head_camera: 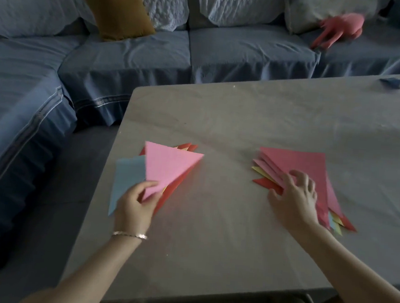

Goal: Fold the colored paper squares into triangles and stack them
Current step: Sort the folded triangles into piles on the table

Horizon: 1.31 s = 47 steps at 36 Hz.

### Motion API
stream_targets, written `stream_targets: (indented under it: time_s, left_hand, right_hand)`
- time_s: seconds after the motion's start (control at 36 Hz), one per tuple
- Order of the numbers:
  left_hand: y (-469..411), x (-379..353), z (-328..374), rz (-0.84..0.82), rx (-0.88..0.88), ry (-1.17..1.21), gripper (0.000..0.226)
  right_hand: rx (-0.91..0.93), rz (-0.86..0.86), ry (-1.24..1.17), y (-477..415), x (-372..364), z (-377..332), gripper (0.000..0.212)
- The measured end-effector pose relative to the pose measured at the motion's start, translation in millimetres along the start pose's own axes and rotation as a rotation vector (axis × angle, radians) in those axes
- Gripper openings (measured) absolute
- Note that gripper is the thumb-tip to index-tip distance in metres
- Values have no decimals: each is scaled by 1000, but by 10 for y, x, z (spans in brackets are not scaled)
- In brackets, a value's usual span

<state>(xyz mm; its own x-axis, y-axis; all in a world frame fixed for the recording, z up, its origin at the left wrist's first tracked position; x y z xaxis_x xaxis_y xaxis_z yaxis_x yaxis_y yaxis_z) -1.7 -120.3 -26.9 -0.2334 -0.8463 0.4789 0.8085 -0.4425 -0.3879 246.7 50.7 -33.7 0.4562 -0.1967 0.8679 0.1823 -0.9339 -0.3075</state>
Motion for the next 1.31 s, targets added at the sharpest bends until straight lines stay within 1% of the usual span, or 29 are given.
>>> stream_targets:
  time_s: [0.08,0.14,0.17,0.19,0.25,0.31,0.33,0.39,0.42,0.44,0.47,0.5,0.53,0.56,0.61,0.64,0.69,0.78,0.81,0.86,0.92,0.97,1.0,1.08,1.11,1.14,1.19,1.25,1.31]
  left_hand:
    - [204,-143,-3,-191,-1,107,29]
    - [322,-246,10,-337,79,178,39]
    - [364,-288,26,-394,119,212,40]
    - [390,-324,46,-434,133,227,41]
    - [406,-393,5,-484,93,177,44]
    - [403,-433,-53,-490,-11,59,37]
    - [402,-447,-77,-468,-65,7,34]
    - [432,-482,-118,-420,-201,-104,35]
    - [467,-490,-100,-404,-280,-163,36]
    - [501,-503,-99,-370,-365,-218,35]
    - [538,-514,-69,-373,-457,-236,33]
    - [589,-537,-38,-422,-553,-240,31]
    - [624,-549,23,-530,-614,-268,36]
    - [668,-570,53,-645,-638,-295,44]
    - [755,-609,20,-765,-685,-409,55]
    - [786,-621,-23,-769,-728,-453,60]
    - [870,-669,-134,-850,-733,-523,67]
    - [844,-629,-160,-787,-729,-632,78]
    - [826,-609,-157,-805,-721,-669,80]
    - [815,-566,-154,-816,-697,-675,80]
    - [810,-521,-196,-871,-639,-688,77]
    - [789,-474,-271,-905,-626,-722,75]
    - [784,-436,-288,-890,-646,-721,74]
    - [739,-382,-348,-884,-602,-756,76]
    - [736,-364,-346,-850,-594,-762,78]
    - [723,-348,-326,-820,-581,-770,80]
    - [710,-348,-320,-802,-574,-745,92]
    - [685,-316,-337,-829,-499,-726,102]
    - [653,-283,-309,-850,-484,-740,108]
  right_hand:
    - [162,86,-191,155,-44,-130,48]
    - [282,164,-259,260,-62,-189,44]
    - [332,162,-263,307,-77,-207,41]
    - [385,125,-248,353,-101,-219,40]
    - [484,-29,-177,432,-182,-225,46]
    - [550,-179,-113,518,-304,-184,55]
    - [574,-203,-88,565,-384,-151,62]
    - [602,-226,-55,645,-522,-121,84]
    - [584,-243,-44,672,-591,-110,91]
    - [569,-263,-28,678,-627,-124,91]
    - [560,-281,0,668,-630,-160,86]
    - [544,-291,27,658,-602,-207,76]
    - [520,-284,42,651,-598,-252,62]
    - [508,-288,46,637,-606,-294,51]
    - [538,-290,34,685,-664,-352,48]
    - [548,-279,38,728,-668,-371,47]
    - [568,-276,98,834,-664,-350,53]
    - [622,-291,207,894,-562,-228,61]
    - [634,-311,246,897,-519,-182,64]
    - [642,-346,301,890,-449,-95,70]
    - [625,-386,321,895,-392,-21,71]
    - [632,-401,336,903,-341,61,70]
    - [639,-396,347,903,-315,111,70]
    - [589,-394,373,893,-222,254,69]
    - [574,-380,377,898,-203,300,69]
    - [564,-371,377,903,-186,345,68]
    - [546,-374,375,909,-152,420,68]
    - [542,-383,368,909,-134,485,67]
    - [555,-395,392,922,-120,513,70]
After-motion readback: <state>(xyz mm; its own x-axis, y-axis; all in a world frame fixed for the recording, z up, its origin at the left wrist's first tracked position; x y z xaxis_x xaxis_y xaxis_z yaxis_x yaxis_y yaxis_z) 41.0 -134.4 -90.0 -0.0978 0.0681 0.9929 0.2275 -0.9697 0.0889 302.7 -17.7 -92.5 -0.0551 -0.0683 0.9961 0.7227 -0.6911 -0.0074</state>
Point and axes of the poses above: each hand's wrist, its own y-axis away from the middle knuckle, its own x-axis out of the back of the hand, z = x × y, the point moved 1 cm from there along -y, towards the middle knuckle, and after that the axes turned 14 degrees about z, right-handed, at the moved point
